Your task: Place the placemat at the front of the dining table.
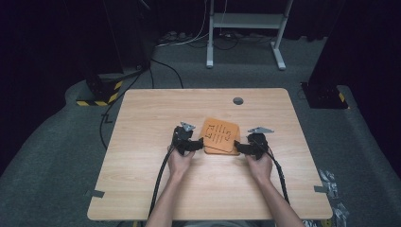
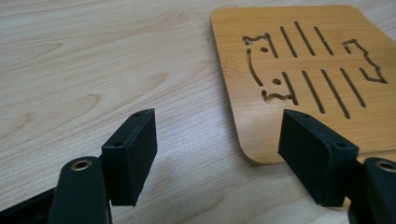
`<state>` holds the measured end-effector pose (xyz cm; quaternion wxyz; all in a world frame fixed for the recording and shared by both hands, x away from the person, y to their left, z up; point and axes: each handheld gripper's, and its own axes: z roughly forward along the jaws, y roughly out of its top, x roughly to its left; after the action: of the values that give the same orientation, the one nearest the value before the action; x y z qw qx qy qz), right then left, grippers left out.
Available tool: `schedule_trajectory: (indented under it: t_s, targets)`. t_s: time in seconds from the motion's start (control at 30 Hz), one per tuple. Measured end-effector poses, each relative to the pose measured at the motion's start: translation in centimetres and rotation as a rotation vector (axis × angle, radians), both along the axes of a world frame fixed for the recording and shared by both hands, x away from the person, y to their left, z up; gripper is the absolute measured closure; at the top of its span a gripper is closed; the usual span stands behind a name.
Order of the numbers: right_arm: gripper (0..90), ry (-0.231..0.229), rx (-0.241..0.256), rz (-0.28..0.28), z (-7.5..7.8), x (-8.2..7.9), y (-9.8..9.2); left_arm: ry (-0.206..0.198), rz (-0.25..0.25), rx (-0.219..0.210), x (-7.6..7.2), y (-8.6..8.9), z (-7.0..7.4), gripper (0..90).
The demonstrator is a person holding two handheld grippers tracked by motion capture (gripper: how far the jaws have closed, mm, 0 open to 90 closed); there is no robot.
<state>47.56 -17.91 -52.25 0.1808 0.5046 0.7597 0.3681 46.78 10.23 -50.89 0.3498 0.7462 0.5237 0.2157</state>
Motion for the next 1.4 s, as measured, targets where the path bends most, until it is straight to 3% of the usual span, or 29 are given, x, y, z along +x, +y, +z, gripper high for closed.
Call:
schedule_trajectory:
  t_s: [0.17, 0.57, 0.7, 0.9, 1.1, 1.33, 1.4]
  targets:
    - [25.2, -0.004, -0.004, 0.002, 0.0, 0.0, 0.0, -0.020, 0.022, 0.041, 0.2, -0.3, -0.5, 31.2]
    - [22.7, -0.007, -0.014, -0.014, 0.0, -0.1, 0.0, -0.071, 0.038, 0.042, 0.0, -0.5, -0.9, 33.7]
    - [22.5, -0.004, -0.012, -0.026, 0.0, -0.1, -0.1, -0.059, 0.051, 0.018, 0.1, -0.3, -1.2, 33.7]
    - [22.5, 0.006, -0.004, -0.039, 0.0, -0.1, -0.2, -0.057, 0.059, 0.034, 0.0, -0.1, -1.5, 34.8]
    - [22.7, 0.008, -0.002, -0.039, 0.0, -0.1, -0.2, -0.058, 0.062, 0.022, 0.1, 0.1, -1.6, 34.8]
    - [23.2, 0.008, 0.004, -0.014, 0.0, -0.1, -0.3, -0.080, 0.042, 0.062, 0.1, 0.2, -1.6, 34.6]
    - [23.1, 0.010, 0.005, -0.006, 0.0, -0.2, -0.3, -0.066, 0.051, 0.059, 0.1, 0.4, -1.6, 34.4]
